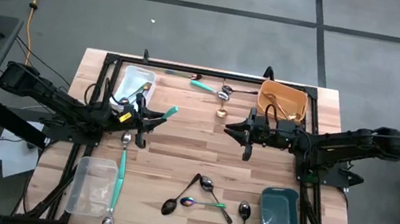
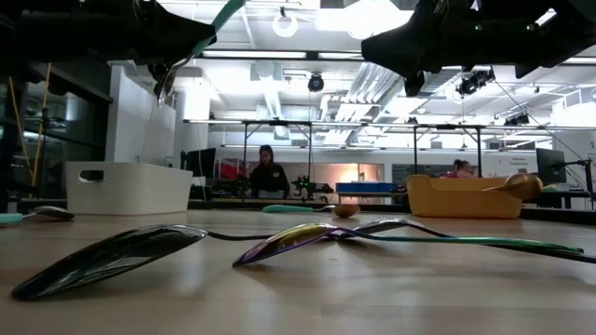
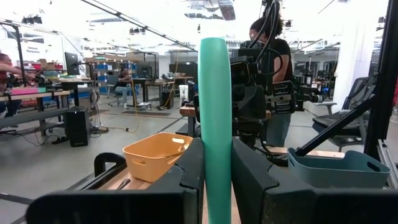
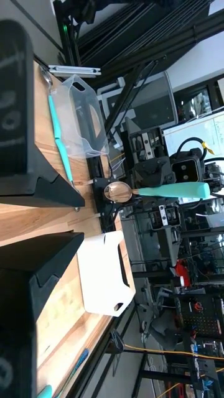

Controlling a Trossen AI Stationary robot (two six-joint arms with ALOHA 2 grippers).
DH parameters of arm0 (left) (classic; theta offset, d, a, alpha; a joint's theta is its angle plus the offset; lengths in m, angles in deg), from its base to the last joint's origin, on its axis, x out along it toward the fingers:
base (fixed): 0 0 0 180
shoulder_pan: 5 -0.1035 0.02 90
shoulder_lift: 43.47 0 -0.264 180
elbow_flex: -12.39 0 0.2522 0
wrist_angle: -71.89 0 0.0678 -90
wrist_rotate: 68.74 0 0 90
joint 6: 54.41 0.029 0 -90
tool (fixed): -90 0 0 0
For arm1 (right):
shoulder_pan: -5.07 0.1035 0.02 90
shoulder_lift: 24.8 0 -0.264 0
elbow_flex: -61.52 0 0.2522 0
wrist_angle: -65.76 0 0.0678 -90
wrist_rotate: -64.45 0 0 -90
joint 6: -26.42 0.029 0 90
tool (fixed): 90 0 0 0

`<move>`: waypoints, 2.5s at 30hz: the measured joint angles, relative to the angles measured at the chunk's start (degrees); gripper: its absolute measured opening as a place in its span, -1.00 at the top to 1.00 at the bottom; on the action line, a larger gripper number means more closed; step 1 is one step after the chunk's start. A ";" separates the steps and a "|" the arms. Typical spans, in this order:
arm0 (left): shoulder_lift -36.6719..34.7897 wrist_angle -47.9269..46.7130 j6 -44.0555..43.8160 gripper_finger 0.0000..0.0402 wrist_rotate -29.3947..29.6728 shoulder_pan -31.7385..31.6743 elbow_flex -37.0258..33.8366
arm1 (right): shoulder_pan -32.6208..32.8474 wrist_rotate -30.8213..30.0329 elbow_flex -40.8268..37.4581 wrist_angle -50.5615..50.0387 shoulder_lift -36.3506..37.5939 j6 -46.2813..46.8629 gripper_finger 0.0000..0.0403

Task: Sort silverware by color (type)
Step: Put the green spoon into the blue bin

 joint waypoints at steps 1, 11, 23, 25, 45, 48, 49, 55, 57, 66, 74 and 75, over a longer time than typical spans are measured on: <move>0.00 0.00 -0.02 0.79 0.00 -0.02 0.00 | 0.00 0.00 0.00 0.01 0.00 0.00 0.66; 0.00 -0.55 0.79 0.79 -0.01 0.00 0.00 | 0.00 -0.01 0.00 -0.02 0.00 -0.02 0.66; 0.00 -0.52 0.44 0.79 -0.02 -0.01 0.00 | 0.00 -0.02 0.00 -0.02 0.00 -0.35 0.66; 0.00 -0.52 0.15 0.79 -0.01 0.00 0.00 | 0.00 -0.02 0.00 -0.02 0.00 -0.42 0.66; -0.02 -1.03 -0.43 0.79 -1.38 -0.02 0.07 | 0.84 7.46 0.04 -10.99 0.00 4.99 0.66; 0.54 -2.96 -1.18 0.79 -1.29 -0.02 2.29 | 0.79 2.42 0.04 -5.10 -0.05 2.61 0.66; 1.25 -4.60 -1.50 0.79 -1.33 -0.02 3.58 | 0.79 0.58 0.05 -2.15 -0.40 2.30 0.66; 10.36 -10.24 -1.46 0.79 -1.38 0.00 10.60 | 0.81 -1.01 0.07 7.82 -6.26 1.40 0.66; 14.69 -8.71 -1.19 0.79 -1.34 -0.16 12.07 | 0.80 -1.01 0.30 11.78 -10.04 1.44 0.66; 23.72 2.37 -2.22 0.79 -3.69 -2.77 13.29 | 0.76 -1.05 7.47 16.96 -21.50 -0.53 0.49; 28.46 7.17 -4.43 0.79 -6.89 -3.45 13.46 | 0.76 -1.07 13.16 16.93 -26.92 -1.96 0.04; 28.82 7.60 -4.57 0.79 -6.88 -3.45 13.46 | 0.76 -1.06 13.82 16.98 -27.27 -1.99 0.01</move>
